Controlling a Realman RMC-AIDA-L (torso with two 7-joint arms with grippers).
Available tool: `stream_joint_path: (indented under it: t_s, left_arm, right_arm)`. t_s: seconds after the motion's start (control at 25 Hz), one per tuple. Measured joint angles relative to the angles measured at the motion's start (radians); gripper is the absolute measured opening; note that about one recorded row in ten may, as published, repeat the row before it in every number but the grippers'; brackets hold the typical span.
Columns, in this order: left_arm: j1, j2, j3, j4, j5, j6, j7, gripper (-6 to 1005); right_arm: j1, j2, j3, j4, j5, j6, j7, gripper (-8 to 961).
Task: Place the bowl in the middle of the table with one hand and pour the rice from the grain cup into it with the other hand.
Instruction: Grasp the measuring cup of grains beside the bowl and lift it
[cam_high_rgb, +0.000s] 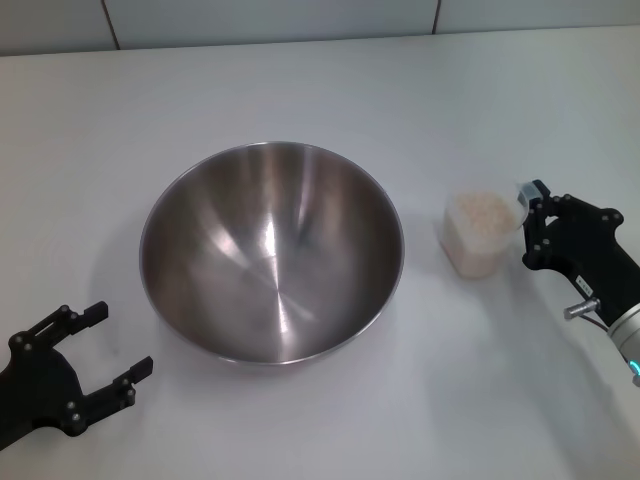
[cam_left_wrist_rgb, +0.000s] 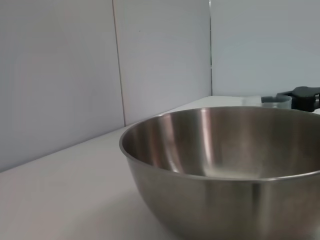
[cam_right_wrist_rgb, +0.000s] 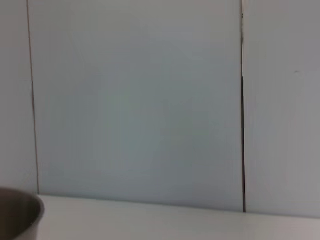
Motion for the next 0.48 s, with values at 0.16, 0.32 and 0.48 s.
stream_joint_path:
  t_s: [0.16, 0.32, 0.48]
  left_arm:
    - [-0.001, -0.001, 0.0, 0.0, 0.0, 0.0, 0.0, 808]
    - [-0.002, -0.002, 0.0, 0.0, 0.0, 0.0, -0.001, 808]
    - [-0.005, -0.002, 0.0, 0.0, 0.004, 0.005, -0.01, 808]
  right_arm:
    - [-0.006, 0.0, 0.001, 0.001, 0.0, -0.041, -0.024, 16]
    - [-0.018, 0.0, 0.002, 0.012, 0.0, -0.133, -0.093, 17]
    - [-0.003, 0.0, 0.003, 0.029, 0.0, -0.234, -0.183, 17]
